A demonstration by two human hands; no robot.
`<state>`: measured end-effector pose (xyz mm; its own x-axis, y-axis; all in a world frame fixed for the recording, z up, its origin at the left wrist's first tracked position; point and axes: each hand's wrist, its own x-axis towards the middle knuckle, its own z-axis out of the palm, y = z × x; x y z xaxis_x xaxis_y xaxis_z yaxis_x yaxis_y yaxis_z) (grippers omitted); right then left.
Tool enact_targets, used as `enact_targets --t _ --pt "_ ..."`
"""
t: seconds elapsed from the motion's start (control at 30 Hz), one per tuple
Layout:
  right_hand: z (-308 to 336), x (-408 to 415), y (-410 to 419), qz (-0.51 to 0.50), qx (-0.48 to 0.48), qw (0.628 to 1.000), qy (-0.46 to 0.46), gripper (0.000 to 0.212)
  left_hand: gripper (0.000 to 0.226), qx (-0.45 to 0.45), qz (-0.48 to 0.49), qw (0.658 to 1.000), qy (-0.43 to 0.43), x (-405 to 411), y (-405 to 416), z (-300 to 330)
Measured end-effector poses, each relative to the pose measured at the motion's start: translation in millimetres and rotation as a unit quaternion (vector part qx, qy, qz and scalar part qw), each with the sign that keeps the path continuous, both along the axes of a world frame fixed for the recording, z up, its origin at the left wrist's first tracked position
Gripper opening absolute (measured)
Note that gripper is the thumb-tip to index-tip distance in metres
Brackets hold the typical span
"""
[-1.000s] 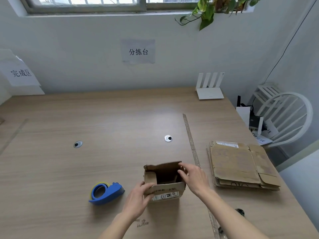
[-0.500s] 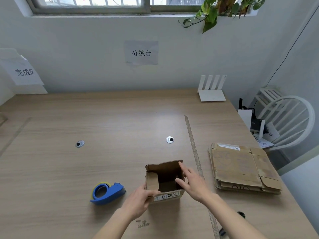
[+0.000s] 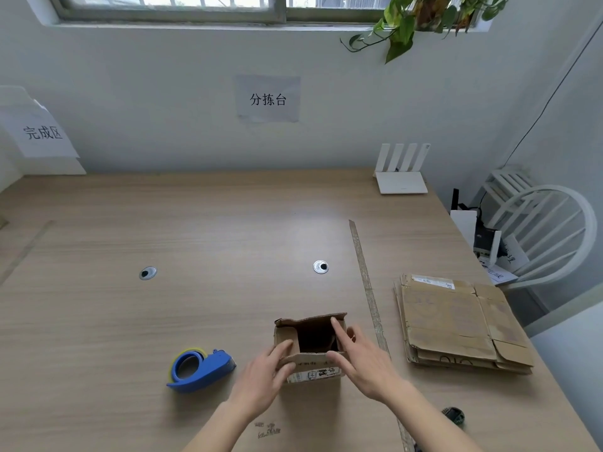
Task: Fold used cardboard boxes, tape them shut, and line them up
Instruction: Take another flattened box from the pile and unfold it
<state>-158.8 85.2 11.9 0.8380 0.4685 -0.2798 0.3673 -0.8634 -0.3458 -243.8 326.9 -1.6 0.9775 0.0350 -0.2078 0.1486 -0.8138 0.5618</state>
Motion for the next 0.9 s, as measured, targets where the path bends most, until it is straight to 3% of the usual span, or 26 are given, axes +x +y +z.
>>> enact_targets --t 0.27,0.37,0.47,0.53,0.6,0.7,0.9 --pt "-28.0 -6.1 5.1 -0.099 0.141 0.985 -0.023 0.044 0.053 0.046 0.09 0.995 -0.002 6.9 -13.3 -0.2" --pt "-35.9 -4.1 6.9 -0.164 0.205 0.964 -0.033 0.032 0.064 0.037 0.141 0.989 -0.005 8.2 -15.6 -1.0" --pt "-33.9 -4.3 6.2 -0.211 0.218 0.952 -0.046 0.052 0.094 0.029 0.166 0.985 -0.028 10.6 -16.8 -9.2" --pt "-33.4 -6.0 5.7 -0.18 0.215 0.957 -0.066 0.068 0.106 0.043 0.145 0.987 -0.048 12.2 -16.0 -15.8" --pt "-35.5 -7.5 5.5 -0.119 0.18 0.972 -0.095 0.067 0.095 0.062 0.114 0.99 -0.063 13.7 -13.2 -22.3" --pt "-45.7 -11.5 2.6 -0.095 0.141 0.973 -0.159 0.038 0.069 0.098 0.078 0.99 -0.068 12.1 -11.4 -23.6" --pt "-61.8 -8.9 12.3 -0.018 0.095 0.969 -0.228 0.038 0.053 0.137 0.009 0.983 -0.124 11.0 -6.1 -37.3"
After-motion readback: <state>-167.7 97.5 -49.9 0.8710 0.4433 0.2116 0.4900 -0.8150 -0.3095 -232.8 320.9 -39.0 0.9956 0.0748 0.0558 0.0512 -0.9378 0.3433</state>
